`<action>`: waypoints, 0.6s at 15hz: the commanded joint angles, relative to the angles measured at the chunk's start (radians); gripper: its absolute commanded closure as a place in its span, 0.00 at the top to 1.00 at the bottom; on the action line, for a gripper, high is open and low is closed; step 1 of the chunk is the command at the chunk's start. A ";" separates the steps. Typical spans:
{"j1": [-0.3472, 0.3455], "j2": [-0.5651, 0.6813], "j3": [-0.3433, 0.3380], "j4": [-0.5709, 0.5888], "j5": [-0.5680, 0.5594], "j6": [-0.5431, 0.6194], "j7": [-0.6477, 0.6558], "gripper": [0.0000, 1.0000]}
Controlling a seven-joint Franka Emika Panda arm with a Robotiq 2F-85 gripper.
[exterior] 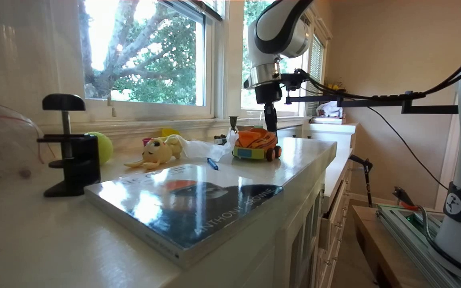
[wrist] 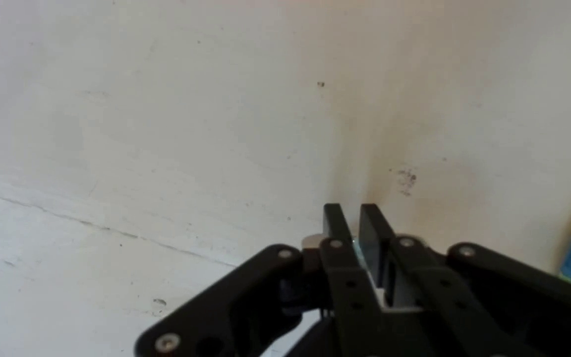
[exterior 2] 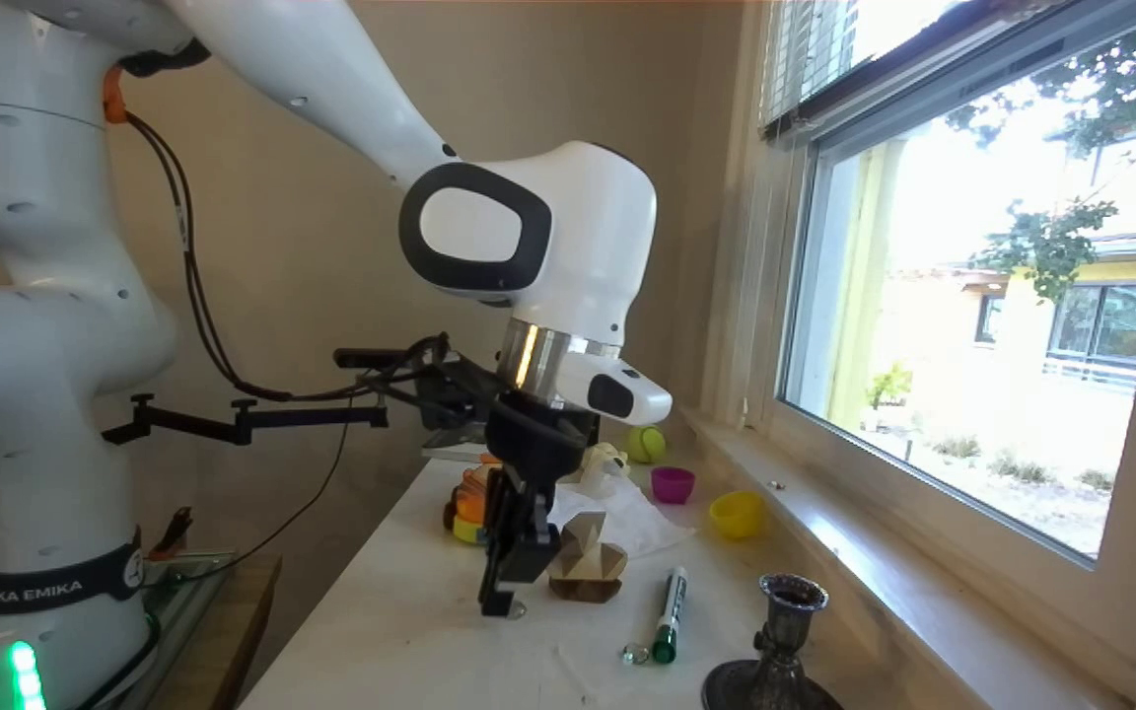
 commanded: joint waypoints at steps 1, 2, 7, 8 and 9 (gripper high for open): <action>-0.008 -0.007 0.006 0.008 -0.037 -0.023 0.028 0.22; -0.008 -0.007 0.006 0.008 -0.036 -0.022 0.029 0.30; -0.007 -0.008 0.006 0.005 -0.036 -0.009 0.022 0.58; -0.007 -0.010 0.005 0.003 -0.039 -0.002 0.020 0.64; -0.007 -0.012 0.005 0.001 -0.040 0.002 0.016 0.72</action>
